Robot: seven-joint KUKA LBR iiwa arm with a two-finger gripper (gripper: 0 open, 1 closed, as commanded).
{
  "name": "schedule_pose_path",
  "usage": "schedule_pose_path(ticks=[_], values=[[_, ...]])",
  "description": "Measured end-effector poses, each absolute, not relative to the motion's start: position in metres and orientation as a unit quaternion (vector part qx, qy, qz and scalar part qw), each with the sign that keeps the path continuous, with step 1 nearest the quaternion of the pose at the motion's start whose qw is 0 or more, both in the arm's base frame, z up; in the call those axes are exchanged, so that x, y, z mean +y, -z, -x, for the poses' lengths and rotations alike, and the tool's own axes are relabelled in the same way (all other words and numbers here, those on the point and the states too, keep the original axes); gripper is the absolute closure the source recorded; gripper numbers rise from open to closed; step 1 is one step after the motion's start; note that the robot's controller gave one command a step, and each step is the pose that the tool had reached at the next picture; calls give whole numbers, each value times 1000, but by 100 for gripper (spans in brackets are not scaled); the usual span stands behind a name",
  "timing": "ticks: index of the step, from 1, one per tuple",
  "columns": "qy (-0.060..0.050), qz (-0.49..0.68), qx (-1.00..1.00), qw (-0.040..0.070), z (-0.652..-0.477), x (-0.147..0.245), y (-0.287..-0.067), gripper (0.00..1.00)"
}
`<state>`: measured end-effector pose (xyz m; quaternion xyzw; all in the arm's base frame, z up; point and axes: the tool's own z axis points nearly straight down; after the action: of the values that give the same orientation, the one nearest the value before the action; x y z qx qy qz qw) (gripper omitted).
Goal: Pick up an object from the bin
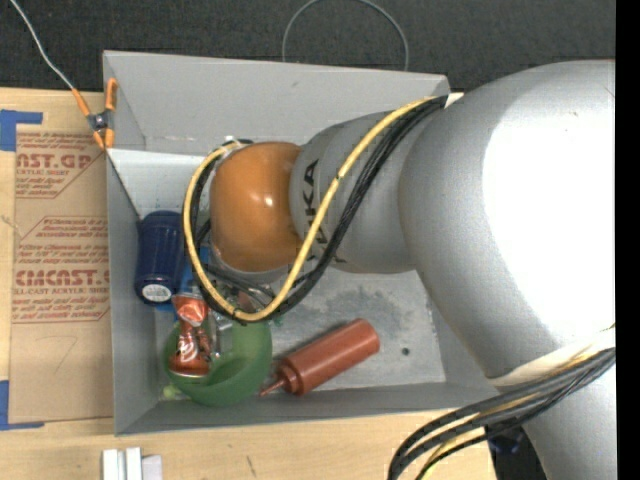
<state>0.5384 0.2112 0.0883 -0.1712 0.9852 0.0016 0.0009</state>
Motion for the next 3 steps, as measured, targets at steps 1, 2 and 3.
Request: schedule_pose_path(ticks=[1, 2, 3], values=[[-2, 171, 985, 1, -538, 211, -88, 100], [-2, 171, 985, 1, -538, 211, -88, 100], [-2, 171, 985, 1, -538, 211, -88, 100]])
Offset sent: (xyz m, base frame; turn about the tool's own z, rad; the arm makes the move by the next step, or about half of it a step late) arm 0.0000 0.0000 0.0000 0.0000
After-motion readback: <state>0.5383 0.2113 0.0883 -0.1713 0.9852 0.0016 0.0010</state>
